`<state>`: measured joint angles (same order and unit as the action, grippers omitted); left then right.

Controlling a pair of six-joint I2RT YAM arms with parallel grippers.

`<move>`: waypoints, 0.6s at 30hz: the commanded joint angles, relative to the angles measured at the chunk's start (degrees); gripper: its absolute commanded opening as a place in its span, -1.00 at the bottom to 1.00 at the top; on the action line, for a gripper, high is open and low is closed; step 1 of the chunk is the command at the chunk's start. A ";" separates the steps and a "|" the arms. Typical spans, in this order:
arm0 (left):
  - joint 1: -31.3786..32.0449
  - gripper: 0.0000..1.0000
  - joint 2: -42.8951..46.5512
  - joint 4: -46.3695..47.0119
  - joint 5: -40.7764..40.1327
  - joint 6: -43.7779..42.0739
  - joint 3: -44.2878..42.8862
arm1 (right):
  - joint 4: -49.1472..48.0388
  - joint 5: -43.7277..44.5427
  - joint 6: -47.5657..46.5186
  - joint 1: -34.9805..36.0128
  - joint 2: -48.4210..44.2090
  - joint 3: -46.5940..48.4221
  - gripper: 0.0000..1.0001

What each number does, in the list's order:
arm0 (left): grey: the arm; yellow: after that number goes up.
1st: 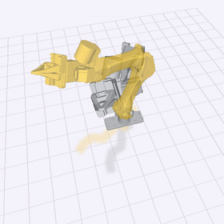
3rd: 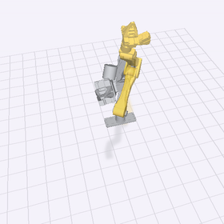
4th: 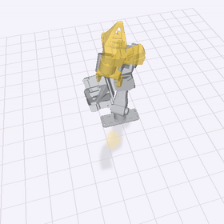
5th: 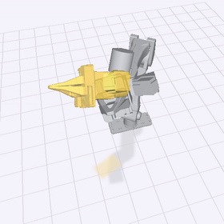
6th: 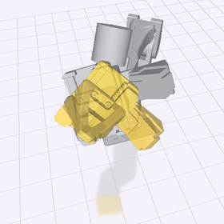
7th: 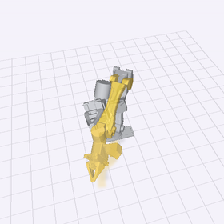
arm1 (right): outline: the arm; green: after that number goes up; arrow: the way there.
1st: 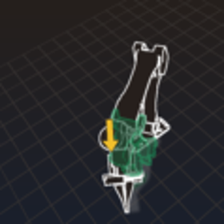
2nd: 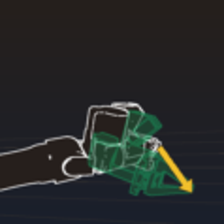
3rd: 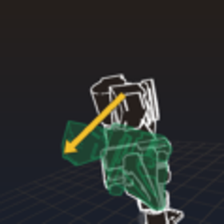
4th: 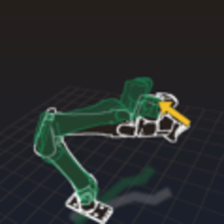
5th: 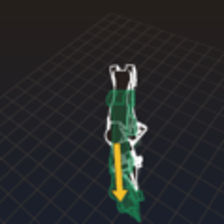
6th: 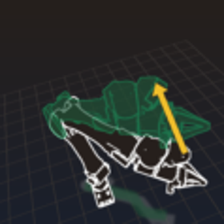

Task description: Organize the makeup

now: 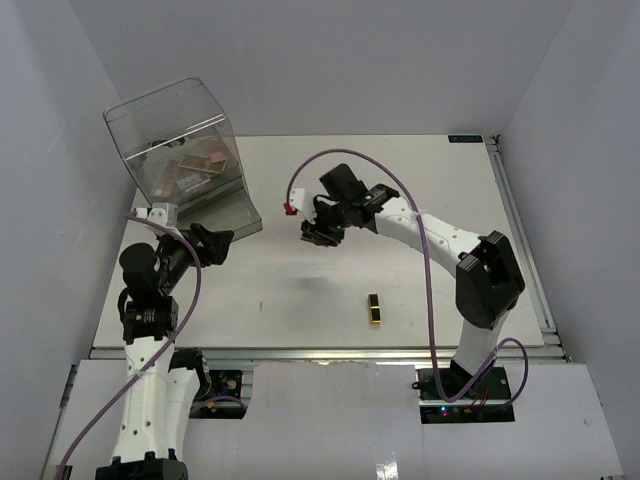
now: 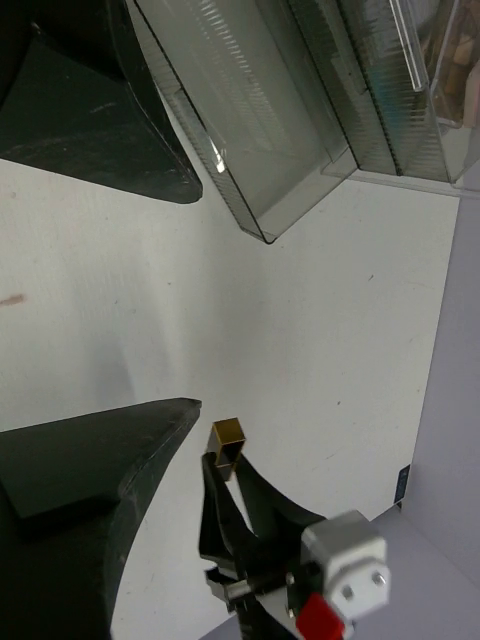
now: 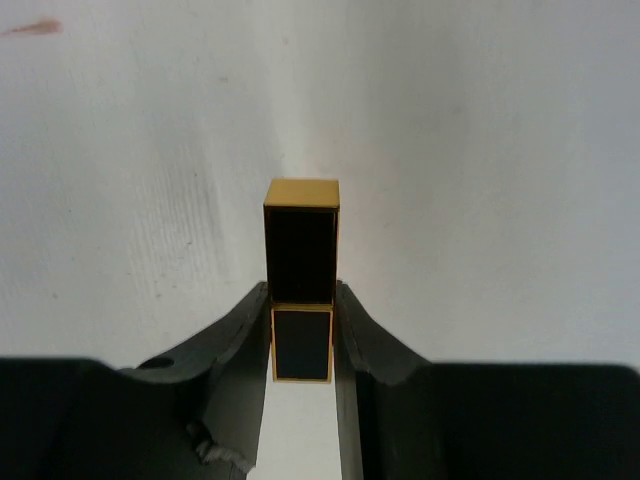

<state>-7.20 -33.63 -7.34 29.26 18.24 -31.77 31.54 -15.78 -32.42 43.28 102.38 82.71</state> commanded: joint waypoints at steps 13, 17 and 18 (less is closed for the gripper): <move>0.07 0.86 12.41 -6.47 -17.69 -3.92 -0.59 | -21.54 8.18 -23.32 14.38 30.95 43.22 -0.69; -0.01 0.88 14.97 -7.16 -20.28 -4.07 -0.66 | -35.65 10.99 -18.75 14.38 34.40 41.43 -0.68; -0.01 0.88 15.33 -7.22 -20.52 -4.09 -0.66 | -37.48 11.52 -17.85 14.35 35.42 41.70 -0.63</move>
<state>-7.35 -20.21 -15.01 12.17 14.41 -31.59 10.79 -8.82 -53.86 57.59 135.61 124.10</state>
